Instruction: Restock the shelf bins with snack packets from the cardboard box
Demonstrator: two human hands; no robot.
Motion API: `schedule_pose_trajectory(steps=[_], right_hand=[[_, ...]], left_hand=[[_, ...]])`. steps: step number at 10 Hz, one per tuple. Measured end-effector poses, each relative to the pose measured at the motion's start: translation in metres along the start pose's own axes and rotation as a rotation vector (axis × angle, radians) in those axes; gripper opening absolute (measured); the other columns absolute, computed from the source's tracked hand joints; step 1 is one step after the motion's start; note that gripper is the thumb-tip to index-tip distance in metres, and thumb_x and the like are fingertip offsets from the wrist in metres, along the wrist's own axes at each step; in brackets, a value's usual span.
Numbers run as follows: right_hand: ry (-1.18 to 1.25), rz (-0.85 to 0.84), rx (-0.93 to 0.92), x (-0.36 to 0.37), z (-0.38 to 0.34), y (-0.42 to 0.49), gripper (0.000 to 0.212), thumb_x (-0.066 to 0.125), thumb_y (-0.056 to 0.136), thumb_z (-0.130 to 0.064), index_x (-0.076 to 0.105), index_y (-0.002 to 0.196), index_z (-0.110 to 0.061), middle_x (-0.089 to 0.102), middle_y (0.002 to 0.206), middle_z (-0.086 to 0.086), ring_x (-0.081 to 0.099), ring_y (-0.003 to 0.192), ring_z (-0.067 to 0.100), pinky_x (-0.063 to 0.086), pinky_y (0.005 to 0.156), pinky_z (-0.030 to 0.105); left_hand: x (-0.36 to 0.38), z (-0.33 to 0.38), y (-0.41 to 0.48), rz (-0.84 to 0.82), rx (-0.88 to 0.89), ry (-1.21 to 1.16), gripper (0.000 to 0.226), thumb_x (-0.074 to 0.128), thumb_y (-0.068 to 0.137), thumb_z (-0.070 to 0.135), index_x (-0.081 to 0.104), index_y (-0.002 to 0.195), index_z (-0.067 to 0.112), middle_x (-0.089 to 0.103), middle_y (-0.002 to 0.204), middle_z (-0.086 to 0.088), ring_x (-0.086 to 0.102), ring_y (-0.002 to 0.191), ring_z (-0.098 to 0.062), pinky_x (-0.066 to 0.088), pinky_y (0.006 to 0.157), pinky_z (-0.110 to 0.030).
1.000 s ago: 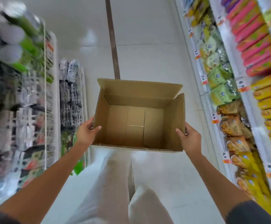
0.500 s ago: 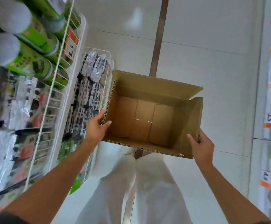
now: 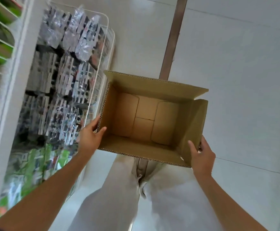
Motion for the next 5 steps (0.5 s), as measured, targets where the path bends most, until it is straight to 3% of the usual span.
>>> schedule_pose_trajectory(steps=[1,2,3,4,5], right_hand=[[-0.005,-0.002,0.013,0.000,-0.002,0.002,0.023,0.066,0.092,-0.026,0.063,0.113,-0.016,0.058,0.079,-0.009,0.054,0.069,-0.007,0.039,0.060,0.005],[0.011,-0.024,0.028,-0.003,-0.007,0.006,0.023,0.067,0.091,-0.028,0.063,0.111,-0.017,0.060,0.080,-0.012,0.056,0.071,-0.006,0.044,0.065,0.013],[0.027,-0.035,0.091,-0.012,-0.013,0.004,0.039,0.069,0.089,-0.033,0.061,0.124,-0.017,0.069,0.107,-0.005,0.063,0.091,0.006,0.055,0.084,0.032],[0.074,-0.012,0.137,-0.033,-0.037,-0.013,0.049,0.069,0.089,-0.033,0.055,0.134,-0.020,0.062,0.124,-0.002,0.061,0.103,0.017,0.055,0.088,0.033],[0.051,-0.075,0.104,-0.056,-0.078,-0.042,0.043,0.066,0.091,-0.031,0.057,0.132,-0.020,0.061,0.128,0.000,0.061,0.109,0.019,0.055,0.093,0.039]], left_hand=[[0.000,-0.006,0.000,0.015,-0.018,0.018,0.064,0.070,0.088,0.015,0.042,0.145,0.018,0.052,0.140,-0.008,0.047,0.066,0.007,0.038,0.061,0.005],[-0.003,0.002,0.001,0.007,-0.009,0.041,0.067,0.071,0.087,0.020,0.040,0.146,0.020,0.051,0.142,-0.008,0.044,0.068,0.010,0.042,0.068,0.001],[-0.019,0.015,-0.007,-0.001,-0.104,0.011,0.069,0.075,0.084,0.032,0.044,0.145,0.020,0.058,0.136,-0.006,0.060,0.114,-0.016,0.047,0.101,-0.033],[-0.044,0.046,-0.027,0.038,-0.102,0.012,0.060,0.073,0.086,0.030,0.050,0.140,0.020,0.061,0.132,-0.004,0.057,0.120,-0.018,0.046,0.103,-0.037],[-0.069,0.087,-0.064,-0.024,-0.082,-0.055,0.050,0.070,0.088,0.024,0.054,0.134,0.014,0.062,0.127,-0.004,0.058,0.112,-0.015,0.044,0.097,-0.028]])
Point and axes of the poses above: each hand's wrist, its own y-axis towards the middle knuckle, its own x-axis out of the palm, z = x × y, the point moved 7 cm from there along y, towards the middle knuckle
